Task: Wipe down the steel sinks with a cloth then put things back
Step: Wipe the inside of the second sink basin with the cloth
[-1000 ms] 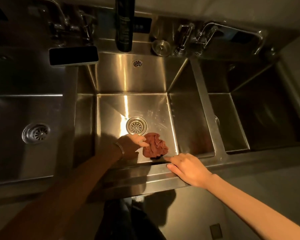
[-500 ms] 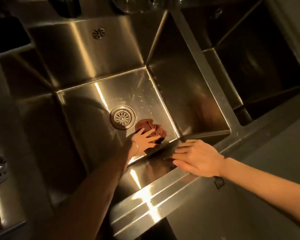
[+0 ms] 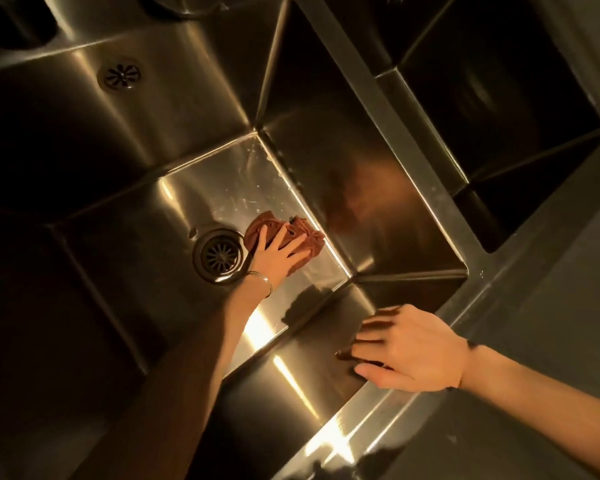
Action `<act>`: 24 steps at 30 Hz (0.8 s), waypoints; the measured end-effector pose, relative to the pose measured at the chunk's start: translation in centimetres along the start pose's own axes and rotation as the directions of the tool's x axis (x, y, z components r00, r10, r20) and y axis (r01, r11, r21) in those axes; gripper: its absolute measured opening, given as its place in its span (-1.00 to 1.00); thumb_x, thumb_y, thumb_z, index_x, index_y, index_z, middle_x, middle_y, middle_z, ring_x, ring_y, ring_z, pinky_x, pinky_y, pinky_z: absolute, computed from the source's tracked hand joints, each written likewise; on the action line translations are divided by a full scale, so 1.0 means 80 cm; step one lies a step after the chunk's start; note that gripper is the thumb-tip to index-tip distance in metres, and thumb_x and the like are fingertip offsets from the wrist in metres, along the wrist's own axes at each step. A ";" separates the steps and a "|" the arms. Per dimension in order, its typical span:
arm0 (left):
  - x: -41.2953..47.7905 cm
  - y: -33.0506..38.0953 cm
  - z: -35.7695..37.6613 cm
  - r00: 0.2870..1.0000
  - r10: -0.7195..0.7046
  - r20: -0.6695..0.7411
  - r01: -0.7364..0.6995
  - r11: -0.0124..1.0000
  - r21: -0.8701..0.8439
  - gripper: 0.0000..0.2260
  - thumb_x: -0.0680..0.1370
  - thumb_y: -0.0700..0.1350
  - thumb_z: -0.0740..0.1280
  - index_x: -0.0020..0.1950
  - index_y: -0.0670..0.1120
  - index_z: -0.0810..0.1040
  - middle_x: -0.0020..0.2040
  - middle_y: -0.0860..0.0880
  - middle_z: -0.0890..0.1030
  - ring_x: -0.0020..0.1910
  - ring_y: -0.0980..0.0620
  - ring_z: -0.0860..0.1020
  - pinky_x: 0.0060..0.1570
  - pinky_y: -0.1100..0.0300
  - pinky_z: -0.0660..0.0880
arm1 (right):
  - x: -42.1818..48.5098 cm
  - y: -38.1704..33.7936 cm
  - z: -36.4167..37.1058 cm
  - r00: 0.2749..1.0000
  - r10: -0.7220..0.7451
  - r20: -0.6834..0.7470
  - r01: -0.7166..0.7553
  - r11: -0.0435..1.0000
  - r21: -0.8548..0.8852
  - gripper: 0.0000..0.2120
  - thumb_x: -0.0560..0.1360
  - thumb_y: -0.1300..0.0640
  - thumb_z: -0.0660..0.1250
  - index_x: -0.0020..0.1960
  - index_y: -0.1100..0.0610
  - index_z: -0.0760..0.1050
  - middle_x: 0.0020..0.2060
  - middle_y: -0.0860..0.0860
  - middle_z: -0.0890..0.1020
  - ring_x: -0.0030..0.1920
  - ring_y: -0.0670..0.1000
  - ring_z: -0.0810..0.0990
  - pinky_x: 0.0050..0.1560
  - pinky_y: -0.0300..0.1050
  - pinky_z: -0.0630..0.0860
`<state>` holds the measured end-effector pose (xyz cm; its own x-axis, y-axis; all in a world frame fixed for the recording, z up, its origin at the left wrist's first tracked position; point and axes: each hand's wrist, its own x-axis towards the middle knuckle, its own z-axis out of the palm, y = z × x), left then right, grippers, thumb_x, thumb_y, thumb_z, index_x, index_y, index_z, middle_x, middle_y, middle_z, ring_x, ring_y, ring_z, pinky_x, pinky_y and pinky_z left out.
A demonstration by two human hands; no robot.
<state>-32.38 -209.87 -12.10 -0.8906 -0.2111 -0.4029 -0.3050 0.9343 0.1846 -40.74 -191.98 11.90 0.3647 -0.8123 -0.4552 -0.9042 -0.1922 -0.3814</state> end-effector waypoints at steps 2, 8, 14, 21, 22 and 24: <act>-0.006 -0.009 0.007 0.998 -0.043 -0.043 0.044 0.998 0.041 -0.39 0.56 0.11 0.21 0.49 0.28 -0.07 0.55 0.05 -0.17 0.49 -0.28 -0.20 0.34 -0.37 -0.25 | 0.000 0.000 0.002 1.000 0.007 0.004 -0.007 1.000 0.003 -0.38 0.62 -0.15 -0.25 0.04 0.04 0.57 -0.12 -0.06 0.63 -0.12 0.00 0.56 -0.12 -0.10 0.50; 0.044 -0.045 -0.016 0.996 -0.065 -0.066 0.066 0.998 0.012 -0.46 0.54 0.24 0.12 0.47 0.29 -0.01 0.55 0.02 0.01 0.46 -0.22 0.10 0.44 -0.16 0.06 | -0.002 0.002 0.003 0.999 0.028 -0.023 -0.029 1.000 -0.011 -0.45 0.62 -0.14 -0.18 0.02 -0.01 0.57 -0.17 -0.10 0.64 -0.16 -0.01 0.57 -0.18 -0.13 0.51; 0.032 -0.002 -0.004 0.991 -0.130 -0.010 0.128 0.988 -0.090 -0.54 0.55 0.09 0.21 0.42 0.29 0.17 0.52 0.05 0.08 0.47 -0.20 0.03 0.43 -0.22 -0.05 | 0.000 -0.001 -0.002 0.999 0.038 0.011 -0.038 0.999 -0.004 -0.55 0.61 -0.13 -0.06 0.07 -0.05 0.59 -0.16 -0.13 0.66 -0.16 -0.05 0.59 -0.17 -0.19 0.52; 0.007 0.014 0.024 0.996 0.086 -0.039 -0.090 0.992 -0.086 -0.56 0.57 -0.01 0.16 0.40 0.33 0.17 0.54 0.11 -0.01 0.49 -0.22 -0.04 0.41 -0.25 -0.03 | 0.002 -0.004 -0.005 0.996 0.073 0.047 -0.072 0.997 -0.009 -0.49 0.60 -0.14 -0.14 0.07 -0.03 0.58 -0.15 -0.08 0.65 -0.12 0.03 0.58 -0.14 -0.11 0.51; 0.017 0.018 0.013 0.998 -0.045 -0.043 0.039 0.989 -0.140 -0.56 0.58 -0.01 0.16 0.41 0.33 0.15 0.54 0.10 -0.01 0.49 -0.23 -0.05 0.41 -0.25 -0.02 | 0.002 -0.004 -0.005 0.996 0.079 0.033 -0.077 0.996 -0.034 -0.52 0.60 -0.13 -0.10 0.05 -0.04 0.59 -0.18 -0.10 0.65 -0.15 0.00 0.59 -0.17 -0.15 0.50; 0.036 0.030 -0.010 0.958 -0.286 0.009 0.281 0.933 -0.224 -0.54 0.60 0.00 0.15 0.44 0.30 0.10 0.55 0.06 -0.04 0.49 -0.26 -0.08 0.40 -0.30 -0.02 | 0.001 -0.005 -0.006 0.996 0.083 0.031 -0.082 0.996 -0.038 -0.53 0.60 -0.12 -0.07 0.05 -0.05 0.60 -0.19 -0.11 0.66 -0.16 -0.03 0.60 -0.21 -0.20 0.47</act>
<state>-35.95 -208.44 -12.11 -0.7631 -0.4672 -0.4466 -0.6103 0.7484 0.2599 -40.47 -192.23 12.42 0.2947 -0.8082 -0.5098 -0.9389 -0.1456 -0.3119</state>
